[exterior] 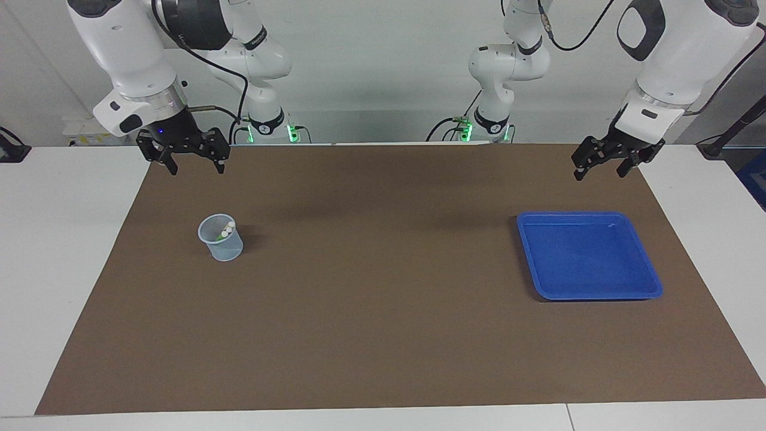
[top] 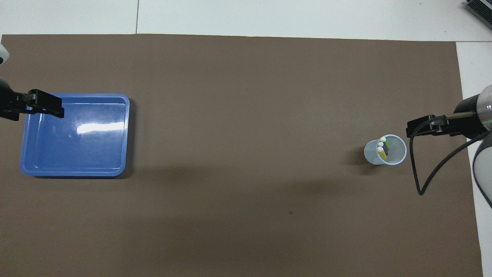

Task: Right arm passes pens to left for tray arrangement
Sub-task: 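Reach the right gripper down into the white cup of pens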

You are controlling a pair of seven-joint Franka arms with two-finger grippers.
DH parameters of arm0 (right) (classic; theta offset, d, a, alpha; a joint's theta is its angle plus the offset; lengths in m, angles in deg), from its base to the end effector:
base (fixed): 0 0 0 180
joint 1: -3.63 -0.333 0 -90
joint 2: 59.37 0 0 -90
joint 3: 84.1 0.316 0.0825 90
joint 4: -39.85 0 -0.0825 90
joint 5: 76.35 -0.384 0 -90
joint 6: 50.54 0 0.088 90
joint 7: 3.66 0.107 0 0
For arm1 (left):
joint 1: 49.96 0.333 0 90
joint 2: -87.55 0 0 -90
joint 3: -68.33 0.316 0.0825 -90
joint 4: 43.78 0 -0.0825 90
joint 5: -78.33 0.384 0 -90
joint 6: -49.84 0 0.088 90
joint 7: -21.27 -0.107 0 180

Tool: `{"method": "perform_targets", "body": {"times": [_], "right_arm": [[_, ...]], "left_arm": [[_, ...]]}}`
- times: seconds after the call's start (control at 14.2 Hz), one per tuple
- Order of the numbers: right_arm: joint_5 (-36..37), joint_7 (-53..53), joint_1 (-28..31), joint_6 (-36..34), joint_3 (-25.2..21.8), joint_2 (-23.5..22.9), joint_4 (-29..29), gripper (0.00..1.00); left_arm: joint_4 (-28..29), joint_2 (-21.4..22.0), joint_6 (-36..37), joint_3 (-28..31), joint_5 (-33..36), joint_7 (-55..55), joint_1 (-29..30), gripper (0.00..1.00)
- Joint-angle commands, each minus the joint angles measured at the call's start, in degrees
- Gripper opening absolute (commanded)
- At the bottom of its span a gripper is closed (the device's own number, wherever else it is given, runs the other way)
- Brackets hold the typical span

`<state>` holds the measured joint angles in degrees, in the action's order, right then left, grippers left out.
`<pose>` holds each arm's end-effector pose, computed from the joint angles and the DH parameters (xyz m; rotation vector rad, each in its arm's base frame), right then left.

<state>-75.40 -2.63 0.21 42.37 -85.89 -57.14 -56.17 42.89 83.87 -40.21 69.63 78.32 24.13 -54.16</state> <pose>0.5449 0.0135 0.6006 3.1258 0.0179 -0.0235 0.5738 -0.0295 0.6158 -3.1400 0.0012 0.0081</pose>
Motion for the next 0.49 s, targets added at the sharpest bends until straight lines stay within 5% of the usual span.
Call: {"method": "perform_targets", "body": {"times": [0.0,0.42], "right_arm": [[-1.3,0.9,0.08,-1.42,0.04,0.68,0.21,1.0],[-1.3,0.64,-0.1,-0.63,0.21,1.21,-0.32,1.0]], "left_arm": [[-0.81,0.08,0.58,0.81,0.62,-0.57,-0.9,1.0],[-0.81,0.08,0.58,0.81,0.62,-0.57,-0.9,1.0]]}}
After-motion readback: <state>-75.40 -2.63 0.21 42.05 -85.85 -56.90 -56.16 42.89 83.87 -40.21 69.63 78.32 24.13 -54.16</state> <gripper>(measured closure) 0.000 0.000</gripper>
